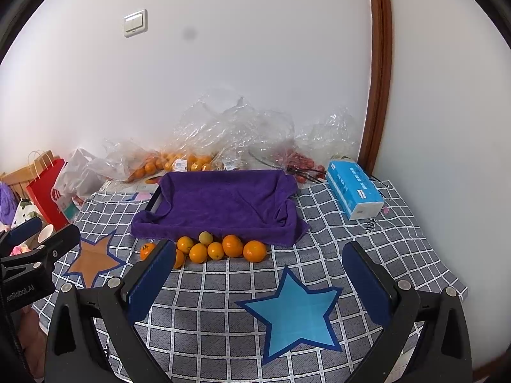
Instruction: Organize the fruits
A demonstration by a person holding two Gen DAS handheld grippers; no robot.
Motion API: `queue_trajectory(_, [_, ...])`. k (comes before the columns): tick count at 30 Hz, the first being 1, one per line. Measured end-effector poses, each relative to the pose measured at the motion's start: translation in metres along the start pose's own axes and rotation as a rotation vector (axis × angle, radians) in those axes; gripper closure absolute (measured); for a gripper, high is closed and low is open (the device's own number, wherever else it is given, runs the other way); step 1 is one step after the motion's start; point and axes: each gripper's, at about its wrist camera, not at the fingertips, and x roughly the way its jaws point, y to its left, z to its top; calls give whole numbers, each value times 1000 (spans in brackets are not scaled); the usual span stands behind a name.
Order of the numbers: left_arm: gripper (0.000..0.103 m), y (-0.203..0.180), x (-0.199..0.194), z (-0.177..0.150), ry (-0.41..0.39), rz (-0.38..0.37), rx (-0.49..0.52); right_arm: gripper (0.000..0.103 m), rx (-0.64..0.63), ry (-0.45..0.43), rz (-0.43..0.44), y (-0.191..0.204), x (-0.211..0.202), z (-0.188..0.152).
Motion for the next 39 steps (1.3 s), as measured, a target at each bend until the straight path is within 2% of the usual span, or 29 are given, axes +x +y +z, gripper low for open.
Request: queue_trajectory(39, [0,1,-1,1,-5,5,-3,1,-4,-4,11,4,0,-3])
